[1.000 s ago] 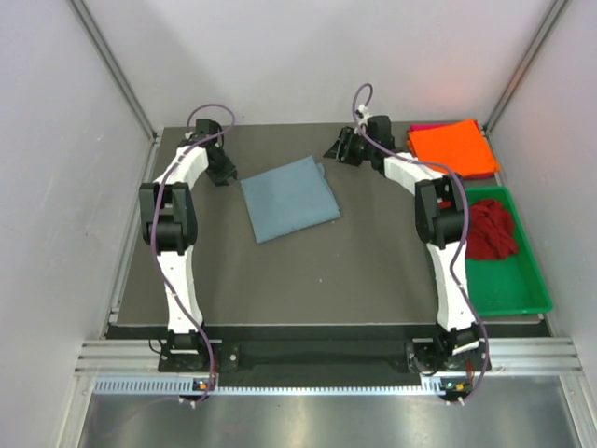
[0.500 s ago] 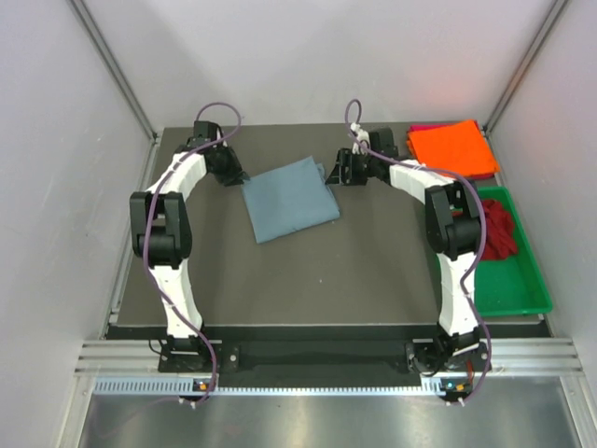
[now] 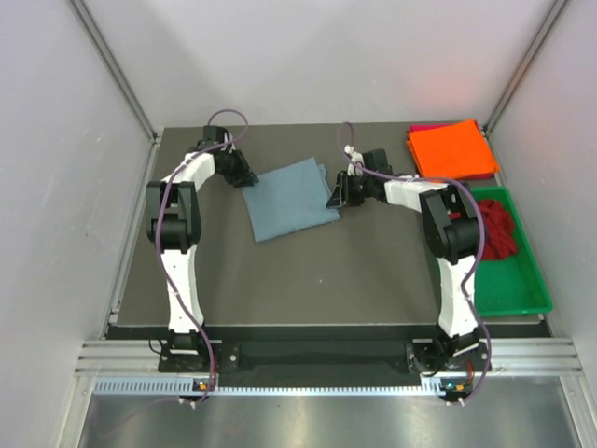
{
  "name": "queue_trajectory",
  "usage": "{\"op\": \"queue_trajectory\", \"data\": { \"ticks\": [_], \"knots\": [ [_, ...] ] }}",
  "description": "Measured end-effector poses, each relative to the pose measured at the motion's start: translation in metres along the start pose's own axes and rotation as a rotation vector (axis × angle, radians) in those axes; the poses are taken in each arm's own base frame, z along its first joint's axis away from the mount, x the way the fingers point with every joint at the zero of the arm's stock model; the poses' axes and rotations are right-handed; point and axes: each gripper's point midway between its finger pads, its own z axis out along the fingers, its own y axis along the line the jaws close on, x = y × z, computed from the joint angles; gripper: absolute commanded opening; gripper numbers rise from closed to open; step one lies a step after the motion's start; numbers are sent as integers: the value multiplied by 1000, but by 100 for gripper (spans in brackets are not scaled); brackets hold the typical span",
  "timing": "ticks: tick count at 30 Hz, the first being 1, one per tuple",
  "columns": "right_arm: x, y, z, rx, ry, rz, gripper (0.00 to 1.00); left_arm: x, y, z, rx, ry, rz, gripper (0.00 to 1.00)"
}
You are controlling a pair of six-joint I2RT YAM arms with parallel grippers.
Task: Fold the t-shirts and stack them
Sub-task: Fold the tshirt
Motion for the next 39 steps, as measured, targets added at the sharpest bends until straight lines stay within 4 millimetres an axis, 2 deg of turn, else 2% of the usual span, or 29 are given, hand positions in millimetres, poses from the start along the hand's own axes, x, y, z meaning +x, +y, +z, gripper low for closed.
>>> {"op": "queue_trajectory", "data": {
  "ticks": [3, 6, 8, 10, 13, 17, 19, 23, 24, 26, 28, 31, 34, 39],
  "knots": [
    [13, 1, -4, 11, -7, 19, 27, -25, -8, 2, 0, -53, 30, 32],
    [22, 4, -10, 17, -21, 35, 26, -41, -11, -3, -19, -103, 53, 35],
    [27, 5, -12, 26, -28, 47, 22, -47, -8, -10, -59, -128, 56, 40],
    [32, 6, -15, 29, -36, 65, 21, -45, 1, -21, -120, -138, 55, 41],
    [40, 9, -17, 20, -53, 100, 18, -17, 13, -52, -192, -120, 53, 42],
    [62, 16, -28, 16, -52, 118, 17, 51, 22, -96, -196, -59, 53, 45],
    [76, 20, -35, 16, -45, 121, 16, 89, 17, -110, -154, -30, 72, 46],
    [109, 25, -56, 24, -42, 134, 17, 153, 6, -116, -76, 60, 112, 47],
    [114, 26, -60, 25, -42, 136, 18, 162, 4, -116, -69, 74, 122, 47],
    [126, 27, -69, 27, -45, 145, 30, 181, -1, -114, -60, 105, 150, 47],
    [133, 30, -76, 27, -48, 149, 43, 191, -4, -113, -55, 122, 168, 49],
    [136, 34, -87, 41, -60, 149, 59, 190, -3, -111, -64, 112, 174, 51],
    [133, 30, -98, 109, -77, 159, 61, 184, 2, -105, -84, 94, 180, 50],
    [118, 15, -113, 255, -133, 192, 64, 177, 20, -79, -164, 104, 197, 50]
  ]
}}
